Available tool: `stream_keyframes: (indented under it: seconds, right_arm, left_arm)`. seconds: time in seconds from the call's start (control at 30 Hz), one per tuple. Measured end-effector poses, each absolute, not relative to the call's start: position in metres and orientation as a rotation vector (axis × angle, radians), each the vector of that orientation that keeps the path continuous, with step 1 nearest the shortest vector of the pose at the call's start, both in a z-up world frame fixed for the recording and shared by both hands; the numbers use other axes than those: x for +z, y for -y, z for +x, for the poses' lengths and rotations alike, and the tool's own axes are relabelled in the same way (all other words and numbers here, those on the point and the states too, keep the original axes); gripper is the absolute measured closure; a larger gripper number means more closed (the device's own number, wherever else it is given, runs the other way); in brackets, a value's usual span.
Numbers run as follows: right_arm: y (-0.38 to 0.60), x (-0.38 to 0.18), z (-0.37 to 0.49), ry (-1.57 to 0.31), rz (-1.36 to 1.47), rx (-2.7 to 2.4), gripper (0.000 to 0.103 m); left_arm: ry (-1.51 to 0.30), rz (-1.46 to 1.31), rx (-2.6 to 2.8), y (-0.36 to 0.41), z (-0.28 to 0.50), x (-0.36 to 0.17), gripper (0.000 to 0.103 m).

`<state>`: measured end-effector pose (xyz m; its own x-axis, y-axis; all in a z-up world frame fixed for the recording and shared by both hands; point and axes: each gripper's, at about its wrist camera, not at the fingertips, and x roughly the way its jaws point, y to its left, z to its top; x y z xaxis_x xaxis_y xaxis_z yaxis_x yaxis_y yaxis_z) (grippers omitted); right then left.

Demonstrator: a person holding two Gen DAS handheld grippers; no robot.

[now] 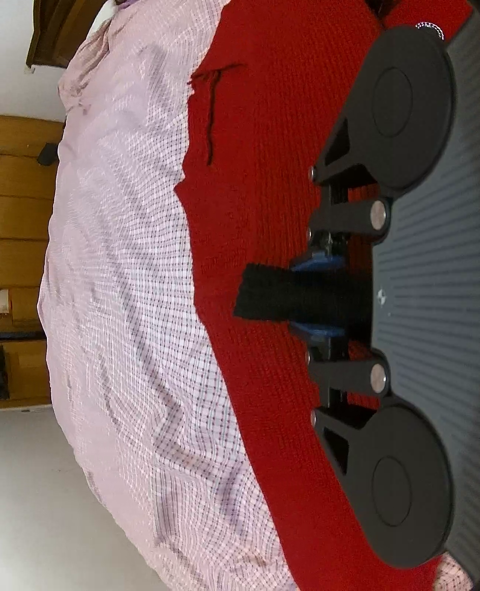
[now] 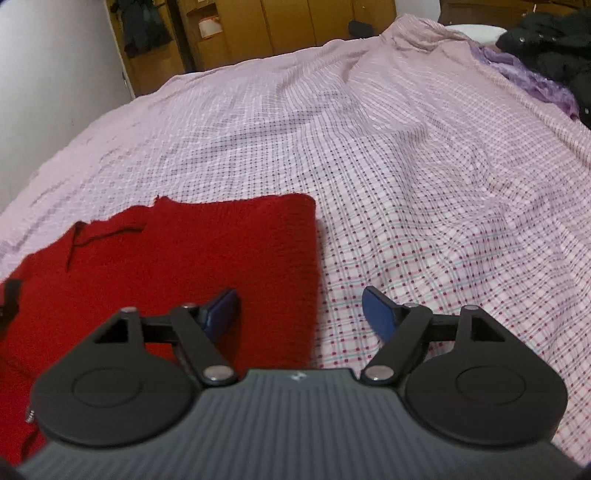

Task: Fold small clothes
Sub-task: 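Lift the sleeve with the left gripper and fold it across the cardigan body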

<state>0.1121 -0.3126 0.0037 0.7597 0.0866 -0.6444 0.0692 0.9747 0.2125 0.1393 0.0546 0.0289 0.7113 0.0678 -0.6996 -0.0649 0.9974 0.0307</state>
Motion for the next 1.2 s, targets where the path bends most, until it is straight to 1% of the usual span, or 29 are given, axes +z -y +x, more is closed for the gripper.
stream_keyframes:
  seconds: [0.07, 0.27, 0.5, 0.57, 0.8, 1.2]
  right_arm:
    - [0.31, 0.006, 0.109, -0.701, 0.214, 0.007, 0.026]
    - [0.303, 0.029, 0.088, -0.687, 0.212, 0.043, 0.026]
    - [0.292, 0.058, 0.051, -0.664, 0.204, 0.086, 0.026]
    - [0.288, 0.065, 0.038, -0.655, 0.214, 0.103, 0.026]
    - [0.268, 0.079, 0.003, -0.643, 0.207, 0.151, 0.026]
    - [0.251, 0.059, -0.035, -0.678, 0.186, 0.151, 0.026]
  left_arm:
    - [-0.781, -0.015, 0.098, -0.058, 0.137, 0.033, 0.049]
    - [-0.808, -0.047, 0.113, -0.069, 0.114, 0.053, 0.04]
    - [-0.764, -0.029, 0.139, -0.089, 0.068, 0.083, 0.027]
    - [-0.759, -0.031, 0.163, -0.098, 0.056, 0.089, 0.025]
    - [-0.744, -0.086, 0.238, -0.133, 0.014, 0.098, 0.025]
    - [-0.734, -0.275, 0.455, -0.224, -0.019, 0.08, 0.025]
